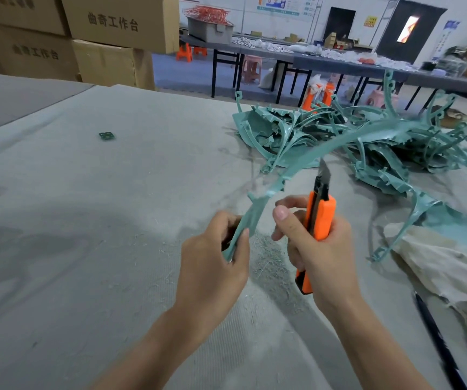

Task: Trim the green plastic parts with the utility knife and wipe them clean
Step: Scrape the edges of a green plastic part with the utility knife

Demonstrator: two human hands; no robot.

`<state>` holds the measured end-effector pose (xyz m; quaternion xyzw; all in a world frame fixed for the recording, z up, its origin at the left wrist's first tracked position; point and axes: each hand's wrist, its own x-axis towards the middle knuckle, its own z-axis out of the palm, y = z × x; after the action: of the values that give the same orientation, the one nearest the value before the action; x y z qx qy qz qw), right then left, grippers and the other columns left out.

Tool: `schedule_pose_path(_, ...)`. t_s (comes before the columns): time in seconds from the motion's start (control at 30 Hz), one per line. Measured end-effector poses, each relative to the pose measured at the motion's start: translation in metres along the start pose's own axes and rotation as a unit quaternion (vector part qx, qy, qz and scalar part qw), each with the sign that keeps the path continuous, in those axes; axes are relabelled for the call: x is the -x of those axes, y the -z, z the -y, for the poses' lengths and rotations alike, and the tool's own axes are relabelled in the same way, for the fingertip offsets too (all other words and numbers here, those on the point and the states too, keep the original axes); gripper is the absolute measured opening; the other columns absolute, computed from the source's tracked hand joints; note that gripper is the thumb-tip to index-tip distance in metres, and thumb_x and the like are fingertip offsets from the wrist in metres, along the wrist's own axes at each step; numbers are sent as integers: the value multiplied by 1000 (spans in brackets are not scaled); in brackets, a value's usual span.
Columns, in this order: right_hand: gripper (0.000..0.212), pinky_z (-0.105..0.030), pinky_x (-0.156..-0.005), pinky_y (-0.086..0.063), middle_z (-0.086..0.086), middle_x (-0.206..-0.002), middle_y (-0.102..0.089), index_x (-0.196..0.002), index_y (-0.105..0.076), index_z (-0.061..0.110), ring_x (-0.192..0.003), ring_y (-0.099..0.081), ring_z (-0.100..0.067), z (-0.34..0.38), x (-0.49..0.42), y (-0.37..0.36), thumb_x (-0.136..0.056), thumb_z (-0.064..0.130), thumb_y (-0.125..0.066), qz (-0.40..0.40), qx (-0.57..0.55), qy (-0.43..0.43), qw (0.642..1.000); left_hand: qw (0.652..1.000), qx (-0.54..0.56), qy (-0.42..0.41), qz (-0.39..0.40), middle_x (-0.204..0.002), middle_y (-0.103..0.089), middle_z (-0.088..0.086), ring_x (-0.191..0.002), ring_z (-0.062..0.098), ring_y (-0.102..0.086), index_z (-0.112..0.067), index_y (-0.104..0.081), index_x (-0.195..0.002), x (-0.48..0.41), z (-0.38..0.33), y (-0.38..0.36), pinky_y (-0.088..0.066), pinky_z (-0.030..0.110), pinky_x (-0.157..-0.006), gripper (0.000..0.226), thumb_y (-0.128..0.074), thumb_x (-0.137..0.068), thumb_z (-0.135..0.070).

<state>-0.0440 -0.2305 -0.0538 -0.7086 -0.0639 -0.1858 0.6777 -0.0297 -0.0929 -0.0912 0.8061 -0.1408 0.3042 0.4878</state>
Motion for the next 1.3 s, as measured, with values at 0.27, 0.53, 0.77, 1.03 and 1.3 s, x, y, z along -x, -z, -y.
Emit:
schedule_pose_path(0.27, 44, -23, -41, -27, 15, -43, -34, -47, -40, 29, -38, -29, -11, 1, 8, -11, -68, 50, -71, -109, 38, 2, 993, 973, -43, -224, -38, -120, -66, 2, -112, 10, -63, -5, -68, -117, 6, 5, -4, -51, 26, -94, 41, -60, -77, 4)
schedule_pose_path(0.53, 20, -19, -38, -29, 1, -49, -54, -69, -69, 30, -37, -35, -7, 3, 3, -1, -73, 49, -67, 27, -49, 25, 998, 969, -15, -236, -68, -125, -63, 2, -113, 14, -62, -6, -58, -126, -3, 20, 3, -50, 28, -97, 50, -58, -79, 9)
schedule_pose_path(0.77, 65, -28, -48, -25, -2, -53, -36, -65, -43, 19, -47, -34, -13, -2, 9, -3, -87, 80, -32, 98, 306, 93, 943, 977, -128, -105, -137, -101, -74, 5, -78, 11, -66, -9, -69, -117, -17, 31, 12, -46, 17, -69, 34, -60, -84, -5)
schedule_pose_path(1.03, 58, -24, -49, -21, 5, -50, -29, -62, -30, 23, -46, -32, -14, -2, 9, -4, -88, 75, -38, 116, 332, 101, 931, 972, -152, -143, -112, -98, -75, 3, -88, 17, -58, -8, -70, -115, -15, 22, 12, -42, 17, -67, 40, -47, -82, -7)
schedule_pose_path(1.3, 62, -28, -47, -24, -7, -53, -33, -62, -35, 15, -47, -31, -18, -3, 8, -3, -86, 71, -41, 103, 337, 105, 930, 978, -148, -116, -93, -97, -75, 4, -91, 21, -54, -7, -71, -114, -13, 16, 11, -38, 12, -63, 40, -46, -82, -6)
